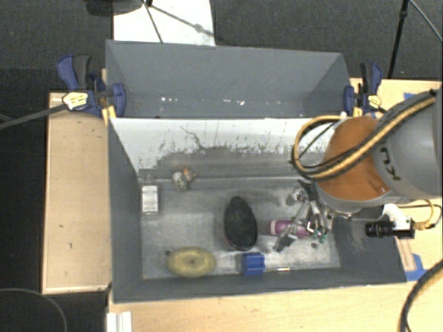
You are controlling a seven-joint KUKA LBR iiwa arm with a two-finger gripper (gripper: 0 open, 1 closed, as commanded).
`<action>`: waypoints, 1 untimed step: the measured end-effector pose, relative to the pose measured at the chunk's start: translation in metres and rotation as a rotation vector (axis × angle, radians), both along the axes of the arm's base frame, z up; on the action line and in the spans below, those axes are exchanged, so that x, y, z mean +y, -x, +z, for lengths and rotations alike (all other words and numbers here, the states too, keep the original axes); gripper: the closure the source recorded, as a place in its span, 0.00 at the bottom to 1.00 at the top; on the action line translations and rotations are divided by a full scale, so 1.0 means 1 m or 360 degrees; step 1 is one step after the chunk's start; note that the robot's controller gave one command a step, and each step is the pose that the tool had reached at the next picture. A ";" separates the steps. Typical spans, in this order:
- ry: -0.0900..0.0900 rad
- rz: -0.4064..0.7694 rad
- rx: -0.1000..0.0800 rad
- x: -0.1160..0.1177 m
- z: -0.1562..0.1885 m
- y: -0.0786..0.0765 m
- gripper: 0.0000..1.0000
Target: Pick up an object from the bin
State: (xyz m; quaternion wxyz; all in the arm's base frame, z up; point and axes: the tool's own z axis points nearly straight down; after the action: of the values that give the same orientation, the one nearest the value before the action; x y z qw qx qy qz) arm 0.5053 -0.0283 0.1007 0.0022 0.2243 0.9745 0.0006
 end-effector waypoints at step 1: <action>0.0000 -0.0257 0.0009 -0.022 -0.001 0.008 0.00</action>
Offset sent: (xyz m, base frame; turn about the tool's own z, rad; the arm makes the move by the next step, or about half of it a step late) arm -0.0080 -0.0210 -0.0007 0.1619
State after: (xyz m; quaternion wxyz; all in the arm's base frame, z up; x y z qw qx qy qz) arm 0.4973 -0.0500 0.1001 -0.0004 0.3022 0.9532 -0.0001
